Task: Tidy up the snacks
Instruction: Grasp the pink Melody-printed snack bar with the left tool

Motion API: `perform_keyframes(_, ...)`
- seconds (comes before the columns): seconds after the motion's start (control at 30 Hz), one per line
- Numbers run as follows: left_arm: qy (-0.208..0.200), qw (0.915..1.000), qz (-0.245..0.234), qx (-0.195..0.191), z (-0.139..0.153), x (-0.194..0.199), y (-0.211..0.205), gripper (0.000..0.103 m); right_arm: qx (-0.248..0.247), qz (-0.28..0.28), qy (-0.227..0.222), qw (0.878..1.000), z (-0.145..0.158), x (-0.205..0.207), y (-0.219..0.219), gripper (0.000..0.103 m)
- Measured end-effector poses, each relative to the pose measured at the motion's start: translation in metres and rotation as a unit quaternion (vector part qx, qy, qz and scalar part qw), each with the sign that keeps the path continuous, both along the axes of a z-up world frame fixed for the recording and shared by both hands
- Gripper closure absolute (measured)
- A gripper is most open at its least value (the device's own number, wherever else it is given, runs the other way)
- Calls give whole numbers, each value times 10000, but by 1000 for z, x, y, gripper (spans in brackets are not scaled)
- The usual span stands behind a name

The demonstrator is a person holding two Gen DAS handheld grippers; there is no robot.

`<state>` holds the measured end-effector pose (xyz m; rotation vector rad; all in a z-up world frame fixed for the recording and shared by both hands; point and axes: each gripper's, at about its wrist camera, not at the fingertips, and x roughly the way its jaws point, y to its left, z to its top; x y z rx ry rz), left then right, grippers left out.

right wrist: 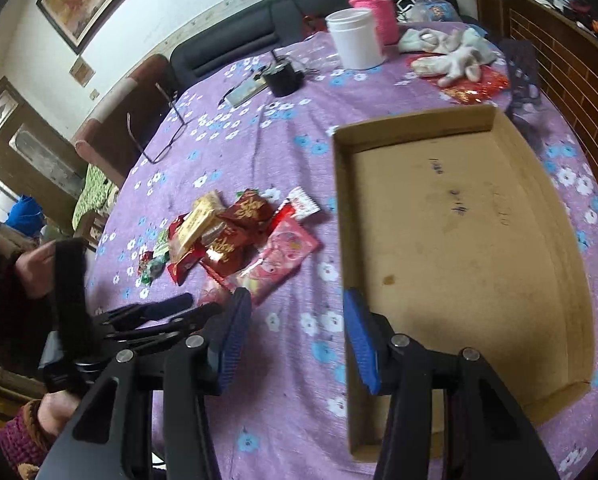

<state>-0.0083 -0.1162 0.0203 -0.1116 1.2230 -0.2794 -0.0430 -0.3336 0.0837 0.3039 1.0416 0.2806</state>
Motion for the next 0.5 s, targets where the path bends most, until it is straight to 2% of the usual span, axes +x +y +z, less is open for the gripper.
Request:
perform_keyframes(0.07,-120,9998,-38,165,1,2,-6,67,-16,-26,-14,10000,0,-1,-5,56)
perform_keyframes(0.1,-172,9995,-62,268,2,2,-8,77,19,-32,-6,10000,-1,-2,-8,56)
perform_keyframes(0.13,-193,9992,-80,334,2,2,-9,79,41,-40,11,10000,-1,-1,-9,56)
perform_keyframes(0.37,-339,9988,-113,321,0,-20,4,79,252,13,200,9995,-9,8,-1,56)
perform_keyframes(0.5,-387,9986,-58,343,-1,-33,18,79,355,155,362,9986,-13,19,17,56)
